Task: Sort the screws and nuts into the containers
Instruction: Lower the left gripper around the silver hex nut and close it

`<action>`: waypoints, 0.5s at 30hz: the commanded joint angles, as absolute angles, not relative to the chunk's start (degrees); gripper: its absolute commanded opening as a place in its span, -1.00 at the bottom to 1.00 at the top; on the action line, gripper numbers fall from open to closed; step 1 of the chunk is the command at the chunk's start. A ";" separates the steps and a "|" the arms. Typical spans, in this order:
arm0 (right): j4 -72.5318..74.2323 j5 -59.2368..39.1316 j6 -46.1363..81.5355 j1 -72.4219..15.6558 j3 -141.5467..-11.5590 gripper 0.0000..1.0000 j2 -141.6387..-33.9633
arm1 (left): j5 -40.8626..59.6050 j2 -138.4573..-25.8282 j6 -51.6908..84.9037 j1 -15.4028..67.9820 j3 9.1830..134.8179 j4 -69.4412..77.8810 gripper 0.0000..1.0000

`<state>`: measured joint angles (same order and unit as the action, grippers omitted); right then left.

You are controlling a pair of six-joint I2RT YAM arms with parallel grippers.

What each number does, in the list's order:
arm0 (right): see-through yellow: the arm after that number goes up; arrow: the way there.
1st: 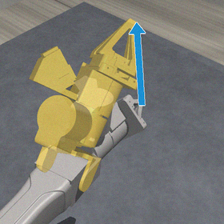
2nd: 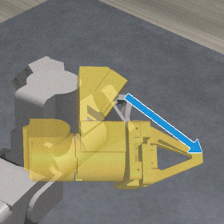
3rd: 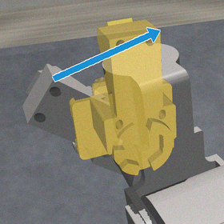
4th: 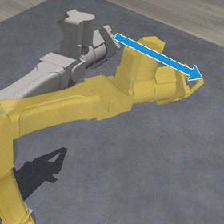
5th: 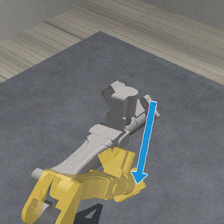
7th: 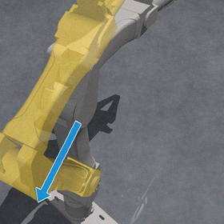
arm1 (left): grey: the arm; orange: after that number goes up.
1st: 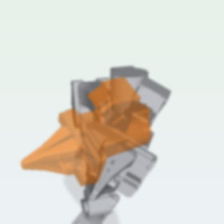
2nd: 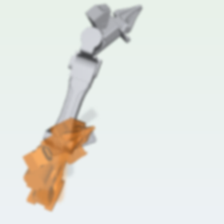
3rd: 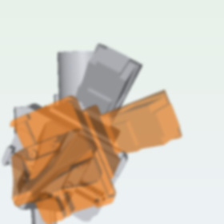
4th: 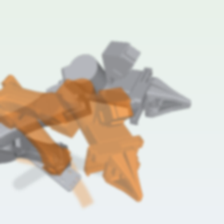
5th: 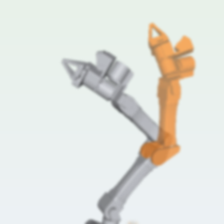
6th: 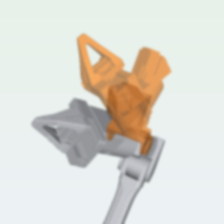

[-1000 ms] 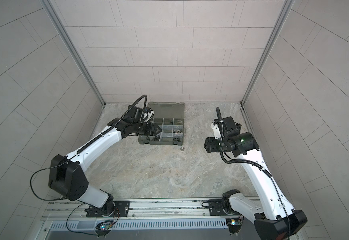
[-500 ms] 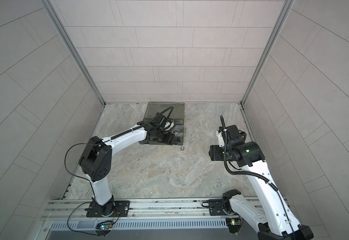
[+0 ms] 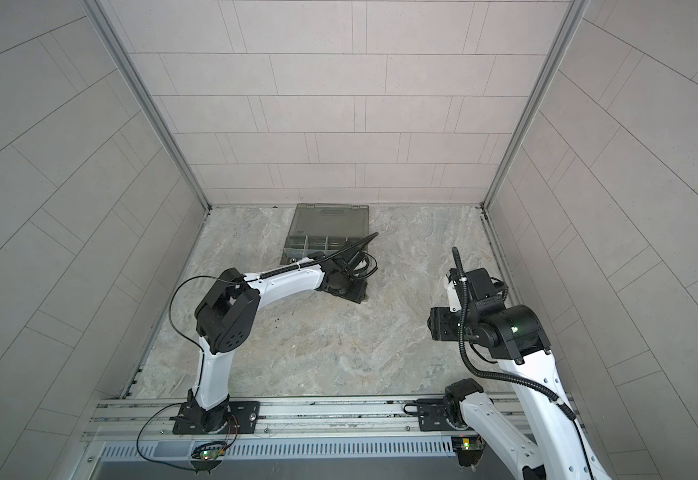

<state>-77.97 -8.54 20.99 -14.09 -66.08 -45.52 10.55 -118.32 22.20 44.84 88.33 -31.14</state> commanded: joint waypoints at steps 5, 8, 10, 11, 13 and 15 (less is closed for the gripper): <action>-81.43 -6.72 20.75 -13.72 -66.71 0.35 -43.76 | 5.99 -121.63 23.20 45.52 92.84 -34.15 0.18; -81.45 -6.71 20.54 -13.71 -66.33 0.35 -43.83 | 6.32 -122.47 23.38 45.94 94.02 -34.47 0.17; -81.14 -6.98 20.65 -13.75 -65.93 0.35 -43.85 | 6.33 -122.78 23.39 46.38 94.56 -34.78 0.16; -80.80 -7.32 20.81 -13.71 -65.75 0.36 -43.90 | 6.33 -122.90 23.33 46.62 94.81 -34.86 0.16; -80.08 -7.97 20.94 -13.71 -65.44 0.36 -44.18 | 6.33 -123.12 23.20 46.88 94.97 -34.97 0.16; -79.57 -8.32 20.92 -13.71 -65.37 0.36 -44.64 | 6.01 -123.82 23.20 46.93 95.55 -35.39 0.15</action>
<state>-79.94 -8.32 20.97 -13.85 -66.06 -44.23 7.31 -122.50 23.11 46.54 93.49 -34.11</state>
